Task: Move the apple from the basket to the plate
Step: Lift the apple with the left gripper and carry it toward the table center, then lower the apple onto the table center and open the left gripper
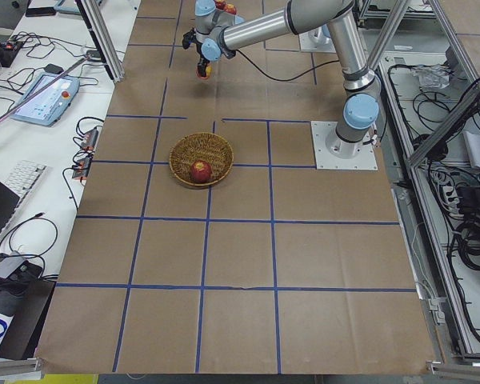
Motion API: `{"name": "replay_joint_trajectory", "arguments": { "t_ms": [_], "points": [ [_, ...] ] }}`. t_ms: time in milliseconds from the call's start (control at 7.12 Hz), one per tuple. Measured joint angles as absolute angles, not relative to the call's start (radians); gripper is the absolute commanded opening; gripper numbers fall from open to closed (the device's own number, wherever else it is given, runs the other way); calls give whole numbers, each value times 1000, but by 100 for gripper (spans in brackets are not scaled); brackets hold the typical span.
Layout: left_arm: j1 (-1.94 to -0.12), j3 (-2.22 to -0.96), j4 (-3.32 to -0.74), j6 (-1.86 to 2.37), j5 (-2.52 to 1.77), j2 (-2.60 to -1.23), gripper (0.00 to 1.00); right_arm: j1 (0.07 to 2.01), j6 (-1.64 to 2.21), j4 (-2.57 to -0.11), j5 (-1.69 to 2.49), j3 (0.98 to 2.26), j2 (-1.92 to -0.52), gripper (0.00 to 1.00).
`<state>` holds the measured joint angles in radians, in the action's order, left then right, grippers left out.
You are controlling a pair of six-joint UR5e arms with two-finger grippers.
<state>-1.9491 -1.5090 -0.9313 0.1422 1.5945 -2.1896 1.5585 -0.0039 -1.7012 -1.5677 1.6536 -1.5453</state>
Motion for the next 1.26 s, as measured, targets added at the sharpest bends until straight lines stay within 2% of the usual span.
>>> {"name": "replay_joint_trajectory", "arguments": {
  "t_ms": [702,843,983,1124,1264],
  "points": [
    [-1961,-1525,-930,146,1589,-2203,41,1558,-5,-1701,-1568,1654,-1545,100],
    [-1965,-1527,-930,146,1589,-2204,47,1558,-5,-1701,-1568,1654,-1545,100],
    [-1968,-1528,-931,146,1589,-2204,70,1559,-5,-1701,-1568,1654,-1545,100],
    [-1970,-1529,-931,146,1589,-2205,82,1559,-5,-1701,-1568,1654,-1546,100],
    [-1971,-1531,-930,148,1590,-2208,87,1559,-5,-1701,-1568,1654,-1546,100]
  ]
}}
